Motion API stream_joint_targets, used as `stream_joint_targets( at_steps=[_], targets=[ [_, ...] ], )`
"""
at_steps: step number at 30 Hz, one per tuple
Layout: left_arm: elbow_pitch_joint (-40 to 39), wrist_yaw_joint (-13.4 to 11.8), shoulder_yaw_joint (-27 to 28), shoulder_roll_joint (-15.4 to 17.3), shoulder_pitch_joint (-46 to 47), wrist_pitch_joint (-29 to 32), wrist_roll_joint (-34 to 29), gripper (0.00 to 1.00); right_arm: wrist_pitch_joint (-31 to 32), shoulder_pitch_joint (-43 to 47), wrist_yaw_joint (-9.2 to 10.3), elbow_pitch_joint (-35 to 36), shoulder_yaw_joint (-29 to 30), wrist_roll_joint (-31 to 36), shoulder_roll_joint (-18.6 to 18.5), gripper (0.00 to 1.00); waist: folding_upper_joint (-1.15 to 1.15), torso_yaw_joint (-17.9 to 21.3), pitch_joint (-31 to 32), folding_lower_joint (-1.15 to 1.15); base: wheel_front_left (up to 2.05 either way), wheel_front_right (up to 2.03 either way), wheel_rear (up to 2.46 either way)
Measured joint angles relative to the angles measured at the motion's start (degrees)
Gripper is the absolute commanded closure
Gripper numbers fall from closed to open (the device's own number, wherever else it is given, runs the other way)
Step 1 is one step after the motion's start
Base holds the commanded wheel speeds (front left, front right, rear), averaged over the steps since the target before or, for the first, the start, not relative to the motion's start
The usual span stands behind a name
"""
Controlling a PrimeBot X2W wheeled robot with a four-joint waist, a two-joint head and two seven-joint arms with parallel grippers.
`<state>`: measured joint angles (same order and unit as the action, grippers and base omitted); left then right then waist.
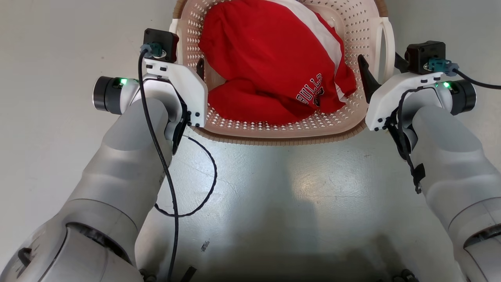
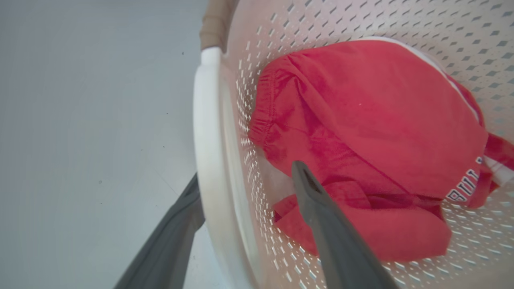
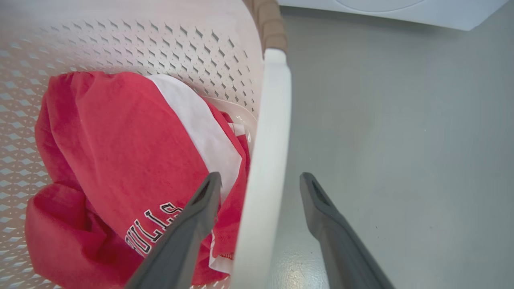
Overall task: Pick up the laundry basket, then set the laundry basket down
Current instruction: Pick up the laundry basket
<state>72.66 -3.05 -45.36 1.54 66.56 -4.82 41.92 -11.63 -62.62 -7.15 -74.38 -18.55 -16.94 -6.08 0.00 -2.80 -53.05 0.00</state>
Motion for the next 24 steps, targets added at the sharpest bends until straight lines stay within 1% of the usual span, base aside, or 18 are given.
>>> stream_joint_targets(
  at_steps=[2, 3, 4, 5, 6, 16, 24],
  targets=[
    [0.03, -0.01, -0.27, 0.01, 0.00, 0.00, 0.07, 0.00, 0.00, 0.00, 0.00, -0.01, -0.13, -0.33, 0.00, 0.00, 0.00, 0.05, -0.11, 0.00, 0.00, 0.00, 0.00],
    [0.03, -0.10, -0.45, 0.00, 0.00, 0.00, 0.16, 0.00, 0.00, 0.00, 0.00, 0.00, -0.21, -0.36, 0.00, 0.14, 0.00, 0.07, -0.20, 0.00, 0.00, 0.00, 0.00],
    [0.05, -0.16, -0.73, 0.01, 0.00, -0.01, 0.25, 0.17, -0.01, 0.00, 0.00, 0.00, -0.27, -0.46, 0.01, 0.48, 0.00, 0.09, -0.30, 0.00, 0.00, 0.00, 0.00],
    [0.09, -0.16, -1.00, 0.01, 0.00, -0.22, 0.26, 0.84, -0.01, -0.01, 0.00, 0.00, -0.38, -0.73, 0.02, 0.88, 0.00, 0.11, -0.42, 0.00, 0.00, 0.00, 0.00],
    [0.10, -0.15, -1.24, 0.00, 0.01, -0.32, 0.26, 1.00, -0.01, -0.01, 0.00, 0.00, -0.49, -0.82, 0.02, 1.00, 0.00, 0.11, -0.54, 0.00, 0.00, 0.00, 0.00],
    [0.67, -0.15, -2.32, 0.03, 0.16, -0.54, 0.81, 1.00, 0.15, -0.24, 0.09, -0.14, -1.85, -2.91, 0.07, 1.00, 0.00, -0.12, -0.46, 0.00, 0.00, 0.00, 0.00],
    [1.08, -0.14, -3.05, 0.03, -0.37, -0.14, 1.59, 1.00, 2.81, 0.37, 0.09, -0.16, -2.55, -4.56, 0.53, 1.00, 0.00, -0.10, 1.94, 0.00, 0.00, 0.00, 0.00]
  ],
)
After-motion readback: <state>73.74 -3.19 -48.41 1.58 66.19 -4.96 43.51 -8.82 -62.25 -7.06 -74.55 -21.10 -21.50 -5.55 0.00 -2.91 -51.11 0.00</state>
